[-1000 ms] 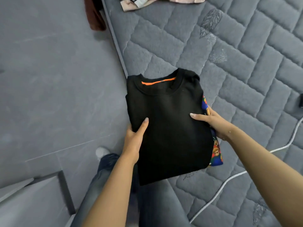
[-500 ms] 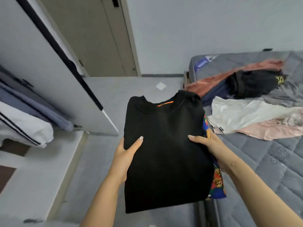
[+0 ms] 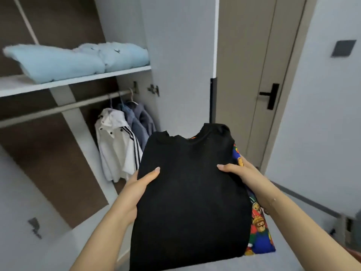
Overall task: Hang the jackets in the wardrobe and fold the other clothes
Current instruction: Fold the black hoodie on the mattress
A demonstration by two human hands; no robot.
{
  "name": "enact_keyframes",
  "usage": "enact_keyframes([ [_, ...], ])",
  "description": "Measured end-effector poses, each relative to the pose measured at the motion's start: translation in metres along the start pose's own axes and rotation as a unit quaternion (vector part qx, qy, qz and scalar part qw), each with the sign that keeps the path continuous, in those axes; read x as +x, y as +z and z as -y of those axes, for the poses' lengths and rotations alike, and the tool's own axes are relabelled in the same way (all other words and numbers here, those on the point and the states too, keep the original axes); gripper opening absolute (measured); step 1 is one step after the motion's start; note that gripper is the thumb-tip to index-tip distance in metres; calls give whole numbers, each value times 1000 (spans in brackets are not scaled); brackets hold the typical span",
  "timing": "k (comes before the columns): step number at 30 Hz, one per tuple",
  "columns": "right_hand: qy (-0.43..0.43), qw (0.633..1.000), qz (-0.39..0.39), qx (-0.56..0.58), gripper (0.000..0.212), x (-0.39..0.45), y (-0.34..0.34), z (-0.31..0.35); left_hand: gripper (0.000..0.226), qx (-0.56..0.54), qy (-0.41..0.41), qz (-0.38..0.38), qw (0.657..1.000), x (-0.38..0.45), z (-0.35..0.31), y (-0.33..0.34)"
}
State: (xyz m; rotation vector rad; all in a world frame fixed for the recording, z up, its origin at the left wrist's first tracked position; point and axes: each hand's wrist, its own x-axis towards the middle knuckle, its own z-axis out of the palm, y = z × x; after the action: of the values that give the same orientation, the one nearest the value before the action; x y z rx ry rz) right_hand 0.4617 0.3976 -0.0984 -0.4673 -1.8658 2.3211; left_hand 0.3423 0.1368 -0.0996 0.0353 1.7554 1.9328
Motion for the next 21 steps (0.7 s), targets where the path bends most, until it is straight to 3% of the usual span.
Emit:
enact_keyframes([
  [5,-7,993,118,-22,49,93,31,75,59,-37,79,-77,993,7,-84,-11],
  [10,-42,975,213,-41,31,174,76,180,66,-23,186,-122,975,15,-194,-18],
  [14,-68,966,234,-84,46,239,126,262,53,-22,240,-150,959,41,-280,-35],
  [17,-78,959,245,-119,39,290,161,312,35,-29,261,-168,950,74,-338,-52],
  [21,-101,949,247,-167,29,365,202,374,35,-33,261,-163,951,133,-409,-81],
])
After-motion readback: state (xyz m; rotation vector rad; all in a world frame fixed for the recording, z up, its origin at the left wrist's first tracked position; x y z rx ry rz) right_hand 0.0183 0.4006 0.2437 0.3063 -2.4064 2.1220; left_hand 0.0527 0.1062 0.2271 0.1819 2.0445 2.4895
